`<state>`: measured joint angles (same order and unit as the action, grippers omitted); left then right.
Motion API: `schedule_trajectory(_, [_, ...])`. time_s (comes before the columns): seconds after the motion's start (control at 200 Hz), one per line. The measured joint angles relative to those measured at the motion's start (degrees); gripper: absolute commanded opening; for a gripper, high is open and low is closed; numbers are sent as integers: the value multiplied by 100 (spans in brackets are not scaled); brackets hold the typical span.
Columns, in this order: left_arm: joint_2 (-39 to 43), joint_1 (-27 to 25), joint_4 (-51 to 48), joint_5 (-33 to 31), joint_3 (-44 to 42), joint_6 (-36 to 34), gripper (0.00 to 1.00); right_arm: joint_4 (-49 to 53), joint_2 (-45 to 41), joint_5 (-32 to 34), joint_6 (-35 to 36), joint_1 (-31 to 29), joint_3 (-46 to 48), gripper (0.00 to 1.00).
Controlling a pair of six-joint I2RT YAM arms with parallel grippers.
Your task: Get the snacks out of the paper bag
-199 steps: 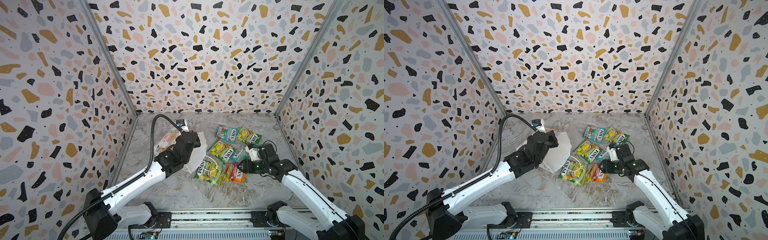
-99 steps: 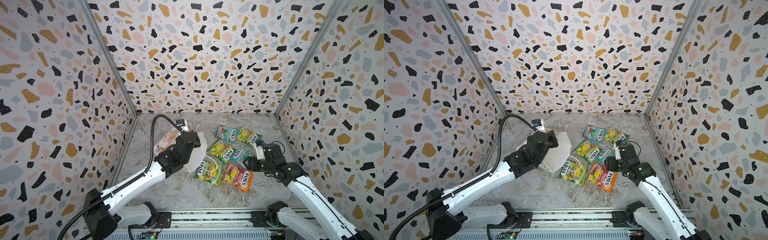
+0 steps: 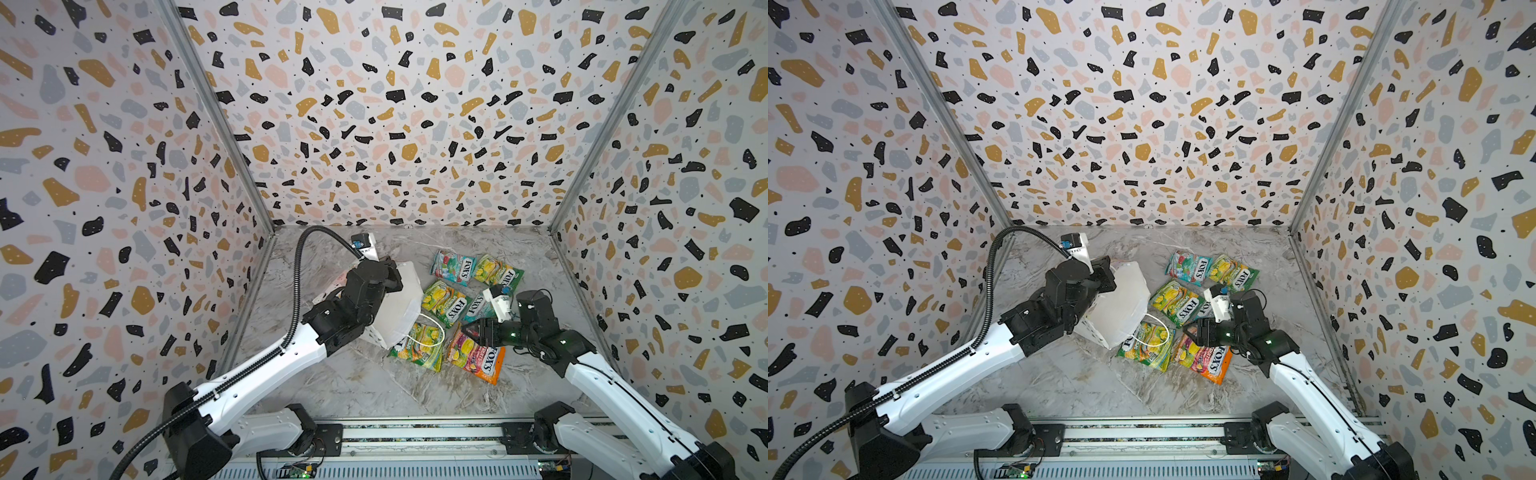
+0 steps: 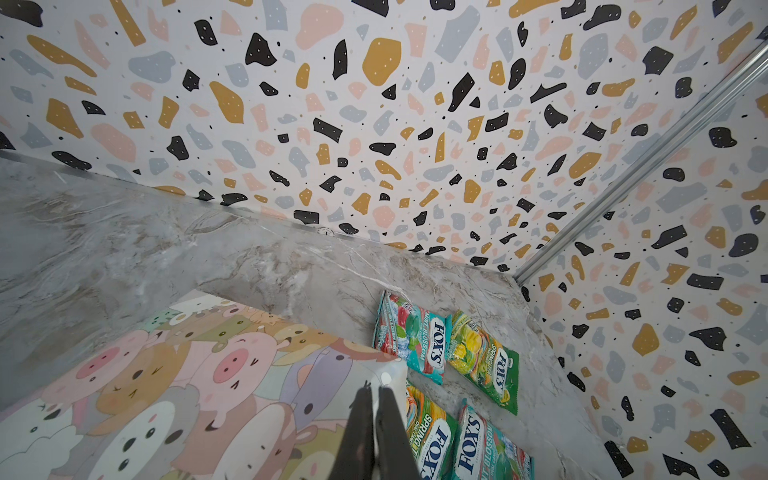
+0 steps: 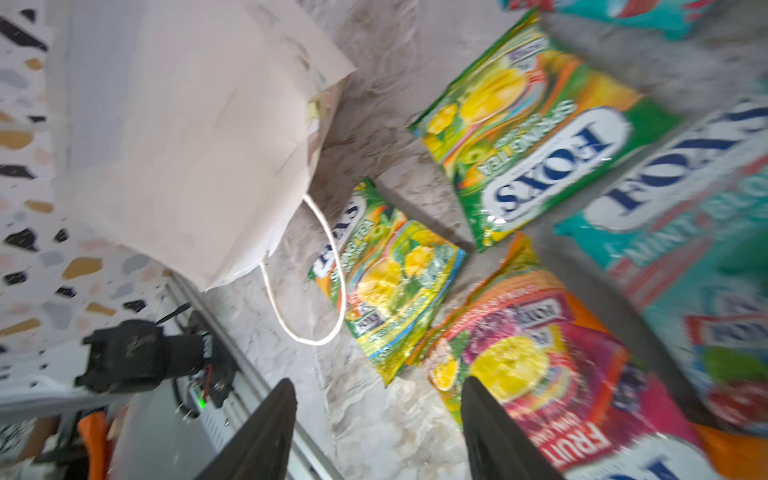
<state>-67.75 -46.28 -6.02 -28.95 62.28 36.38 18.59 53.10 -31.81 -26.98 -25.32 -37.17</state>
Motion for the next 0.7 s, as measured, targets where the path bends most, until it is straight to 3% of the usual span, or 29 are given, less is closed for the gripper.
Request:
schedule_trajectory(0.466, [59,0,2,149,0,9,0,-1497,1211,-511,-490,-664,184,60])
schedule_trajectory(0.561, [59,0,2,160,0,11,0,-1781,1412,-584,-610,-691,221,42])
schedule_trajectory(0.646, [76,0,2,177,0,9,0,-1976,1591,-640,-693,-706,229,11])
schedule_trajectory(0.701, [105,0,4,195,0,7,0,-2068,1635,-640,-778,-706,238,0])
